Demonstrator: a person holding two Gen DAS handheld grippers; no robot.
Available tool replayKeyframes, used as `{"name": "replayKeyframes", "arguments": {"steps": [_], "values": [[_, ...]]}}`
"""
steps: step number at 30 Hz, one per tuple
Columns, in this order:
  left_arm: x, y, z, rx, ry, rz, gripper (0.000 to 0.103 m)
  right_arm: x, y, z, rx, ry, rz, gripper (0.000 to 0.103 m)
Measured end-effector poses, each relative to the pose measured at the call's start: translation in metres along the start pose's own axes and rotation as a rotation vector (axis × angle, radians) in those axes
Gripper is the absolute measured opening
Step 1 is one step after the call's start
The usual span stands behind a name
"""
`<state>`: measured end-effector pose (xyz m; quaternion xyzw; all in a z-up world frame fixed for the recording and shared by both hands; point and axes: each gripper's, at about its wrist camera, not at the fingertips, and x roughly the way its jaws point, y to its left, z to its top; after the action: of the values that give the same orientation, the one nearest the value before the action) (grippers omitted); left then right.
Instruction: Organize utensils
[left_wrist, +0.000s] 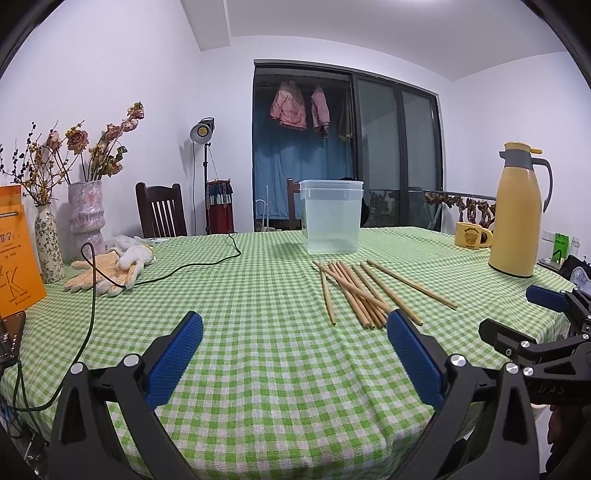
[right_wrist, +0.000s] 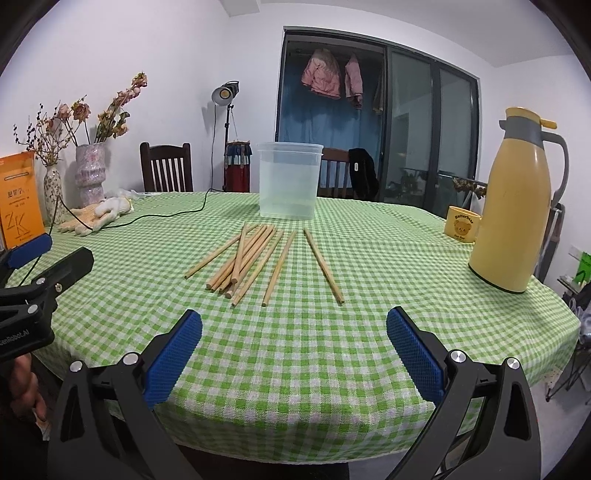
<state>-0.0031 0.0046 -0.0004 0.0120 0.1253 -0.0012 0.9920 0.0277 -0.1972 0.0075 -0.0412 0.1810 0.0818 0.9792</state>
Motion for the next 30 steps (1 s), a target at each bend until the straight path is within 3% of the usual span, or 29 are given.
{"name": "replayKeyframes", "arguments": {"steps": [30], "values": [[-0.0001,0.0007,0.0015,0.006,-0.011,0.000,0.097,0.0008,-0.0041,0.0029,0.023,-0.009,0.005,0.097]]}}
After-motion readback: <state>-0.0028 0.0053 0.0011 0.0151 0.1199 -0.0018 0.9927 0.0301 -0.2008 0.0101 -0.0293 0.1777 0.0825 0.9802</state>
